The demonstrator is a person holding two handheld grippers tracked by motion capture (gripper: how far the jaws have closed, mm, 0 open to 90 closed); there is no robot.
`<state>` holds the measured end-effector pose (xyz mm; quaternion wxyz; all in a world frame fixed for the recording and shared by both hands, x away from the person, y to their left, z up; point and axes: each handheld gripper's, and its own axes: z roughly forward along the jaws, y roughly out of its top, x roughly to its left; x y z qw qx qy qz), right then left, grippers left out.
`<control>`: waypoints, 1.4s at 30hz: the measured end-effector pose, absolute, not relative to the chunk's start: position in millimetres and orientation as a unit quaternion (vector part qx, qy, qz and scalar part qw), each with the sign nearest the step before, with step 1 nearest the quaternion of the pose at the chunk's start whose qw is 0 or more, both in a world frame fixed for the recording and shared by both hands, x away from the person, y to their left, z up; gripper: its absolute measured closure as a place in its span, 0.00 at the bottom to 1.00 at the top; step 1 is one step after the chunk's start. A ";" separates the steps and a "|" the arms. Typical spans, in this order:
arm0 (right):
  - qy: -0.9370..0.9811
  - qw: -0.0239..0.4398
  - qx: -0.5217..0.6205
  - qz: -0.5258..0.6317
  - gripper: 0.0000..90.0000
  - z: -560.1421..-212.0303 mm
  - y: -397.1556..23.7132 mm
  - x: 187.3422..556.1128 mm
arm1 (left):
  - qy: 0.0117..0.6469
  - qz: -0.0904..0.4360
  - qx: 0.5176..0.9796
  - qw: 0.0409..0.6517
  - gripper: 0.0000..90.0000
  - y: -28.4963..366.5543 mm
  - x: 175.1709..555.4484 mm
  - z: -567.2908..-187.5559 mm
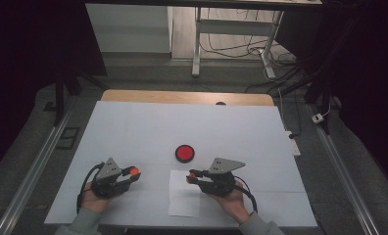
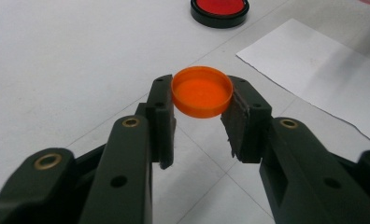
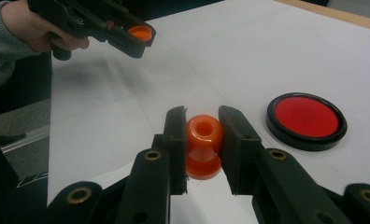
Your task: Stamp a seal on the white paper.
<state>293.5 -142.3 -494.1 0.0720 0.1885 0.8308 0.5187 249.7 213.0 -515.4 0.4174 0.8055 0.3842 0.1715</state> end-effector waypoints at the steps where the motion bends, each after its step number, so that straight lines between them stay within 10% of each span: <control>1: 0.832 0.073 0.188 0.517 0.80 -494.4 -141.8 293.3 | 0.384 0.172 0.805 0.417 0.72 213.1 249.7 -515.4; 42: 0.862 0.062 0.176 0.471 0.80 -518.4 -121.7 291.2 | 0.383 0.172 0.807 0.416 0.72 211.6 249.5 -515.6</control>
